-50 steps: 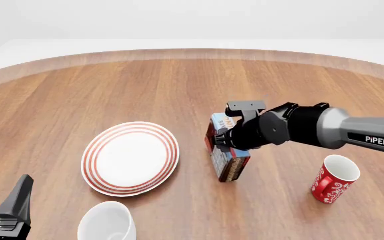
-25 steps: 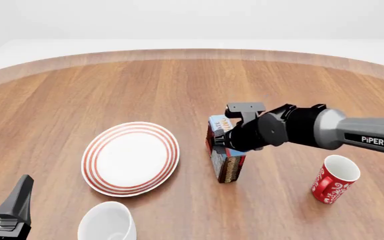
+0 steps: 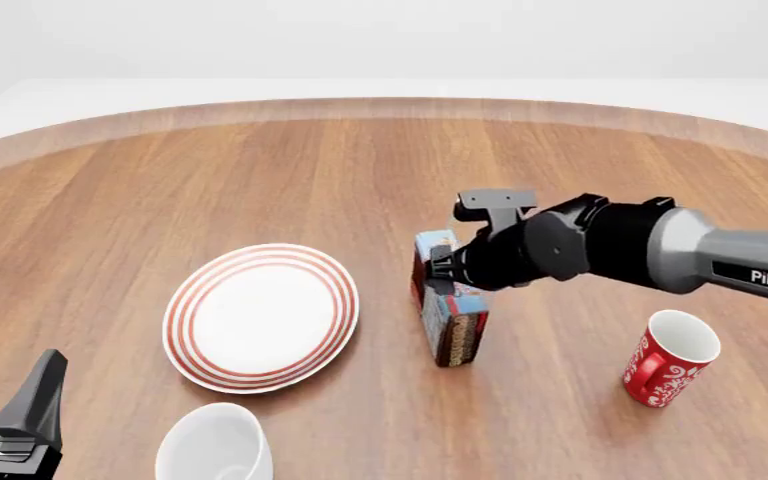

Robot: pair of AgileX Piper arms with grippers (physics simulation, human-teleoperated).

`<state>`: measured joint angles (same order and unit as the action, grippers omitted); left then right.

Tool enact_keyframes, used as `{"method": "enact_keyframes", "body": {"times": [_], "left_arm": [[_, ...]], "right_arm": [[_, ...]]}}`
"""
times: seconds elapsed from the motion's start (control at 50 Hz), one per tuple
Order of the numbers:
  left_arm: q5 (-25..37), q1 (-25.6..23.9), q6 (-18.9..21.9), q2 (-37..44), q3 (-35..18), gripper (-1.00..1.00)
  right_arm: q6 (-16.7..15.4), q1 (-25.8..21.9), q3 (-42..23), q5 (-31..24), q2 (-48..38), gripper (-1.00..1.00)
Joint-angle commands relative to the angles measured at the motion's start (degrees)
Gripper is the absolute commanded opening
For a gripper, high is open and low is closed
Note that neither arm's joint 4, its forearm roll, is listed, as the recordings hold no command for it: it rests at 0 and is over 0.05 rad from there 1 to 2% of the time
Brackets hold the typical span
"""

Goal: Pick up the white mug and put it on the plate, and put the chocolate pudding to the right of the plate.

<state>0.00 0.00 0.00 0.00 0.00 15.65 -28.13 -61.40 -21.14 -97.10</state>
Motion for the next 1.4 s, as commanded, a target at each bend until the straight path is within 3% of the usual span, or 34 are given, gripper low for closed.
{"method": "enact_keyframes", "body": {"times": [0.02, 0.76, 0.84, 1.0, 1.24, 1.4], "left_arm": [[0.00, 0.00, 0.00, 0.00, 0.00, 1.00], [0.00, 0.00, 0.00, 0.00, 0.00, 1.00], [0.00, 0.00, 0.00, 0.00, 0.00, 1.00], [0.00, 0.00, 0.00, 0.00, 0.00, 1.00], [0.00, 0.00, 0.00, 0.00, 0.00, 1.00], [0.00, 0.00, 0.00, 0.00, 0.00, 1.00]], "right_arm": [[-1.38, 0.27, -0.65, -1.28, 2.81, 1.00], [-3.66, -0.12, 4.79, -1.98, 14.81, 1.00], [-5.06, -0.37, 5.97, -1.54, 16.28, 1.00], [-4.11, -0.78, 8.77, -0.79, 19.28, 1.00], [-5.23, -1.83, 12.82, 0.87, 23.20, 1.00], [-3.55, -3.17, 15.95, 2.43, 25.54, 1.00]]}}
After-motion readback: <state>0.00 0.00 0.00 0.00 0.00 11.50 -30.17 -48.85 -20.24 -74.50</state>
